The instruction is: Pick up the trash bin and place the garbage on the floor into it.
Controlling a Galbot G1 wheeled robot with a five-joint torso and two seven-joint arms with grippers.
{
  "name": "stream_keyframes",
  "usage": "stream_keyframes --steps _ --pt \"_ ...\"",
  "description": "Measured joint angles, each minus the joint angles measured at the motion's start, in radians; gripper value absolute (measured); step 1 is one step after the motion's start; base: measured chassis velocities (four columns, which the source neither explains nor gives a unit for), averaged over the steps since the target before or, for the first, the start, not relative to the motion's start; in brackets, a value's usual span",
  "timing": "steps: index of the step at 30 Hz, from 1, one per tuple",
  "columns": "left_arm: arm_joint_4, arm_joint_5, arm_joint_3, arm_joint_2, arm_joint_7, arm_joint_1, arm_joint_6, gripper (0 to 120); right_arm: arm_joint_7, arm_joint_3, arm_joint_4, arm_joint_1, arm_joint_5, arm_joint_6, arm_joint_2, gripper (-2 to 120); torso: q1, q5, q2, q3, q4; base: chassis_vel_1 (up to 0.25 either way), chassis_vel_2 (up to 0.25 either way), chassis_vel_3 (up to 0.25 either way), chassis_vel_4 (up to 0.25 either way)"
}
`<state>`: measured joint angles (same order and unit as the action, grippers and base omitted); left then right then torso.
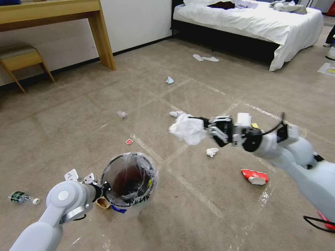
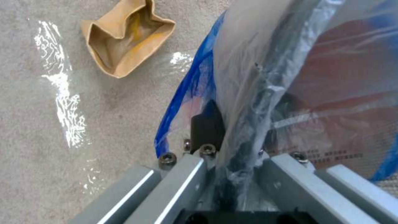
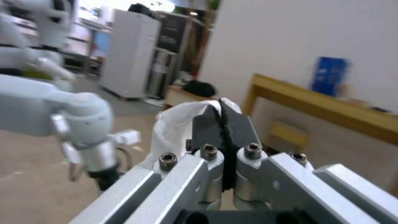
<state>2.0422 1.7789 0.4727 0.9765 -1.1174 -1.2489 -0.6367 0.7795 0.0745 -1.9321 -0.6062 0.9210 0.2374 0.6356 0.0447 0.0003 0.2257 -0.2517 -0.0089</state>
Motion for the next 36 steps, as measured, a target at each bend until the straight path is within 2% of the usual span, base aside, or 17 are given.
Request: stream_keyframes --steps 3,10,15,19,36 --pt "0.003 0.000 0.007 -0.002 -0.001 -0.010 0.000 0 -0.007 0.135 0.025 0.087 -0.009 -0.007 0.073 0 0.000 -0.0003 0.000 0.000 0.0001 0.000 0.000 0.000 0.000" --pt "0.001 -0.004 0.010 0.000 -0.002 -0.018 0.000 0 0.017 0.266 0.061 0.198 0.000 -0.012 0.136 0 0.000 -0.0002 0.000 0.000 -0.0003 0.000 0.000 0.000 0.000" --pt "-0.004 -0.009 0.010 0.006 -0.003 -0.017 0.001 0 0.046 0.384 0.120 0.317 -0.003 -0.012 0.208 0 0.000 -0.0004 0.000 0.000 0.0000 0.000 0.000 0.000 0.000" --pt "-0.004 -0.009 0.016 0.006 -0.005 -0.021 0.002 0 0.048 0.424 0.148 0.353 -0.009 -0.010 0.241 0 0.000 -0.0004 0.000 0.000 0.0001 0.000 0.000 0.000 0.000" --pt "0.001 -0.006 0.022 0.006 -0.013 -0.024 0.003 0 0.069 0.513 0.256 0.377 -0.045 0.009 0.293 0 0.000 -0.0001 0.000 0.000 0.0000 0.000 0.000 0.000 0.000"
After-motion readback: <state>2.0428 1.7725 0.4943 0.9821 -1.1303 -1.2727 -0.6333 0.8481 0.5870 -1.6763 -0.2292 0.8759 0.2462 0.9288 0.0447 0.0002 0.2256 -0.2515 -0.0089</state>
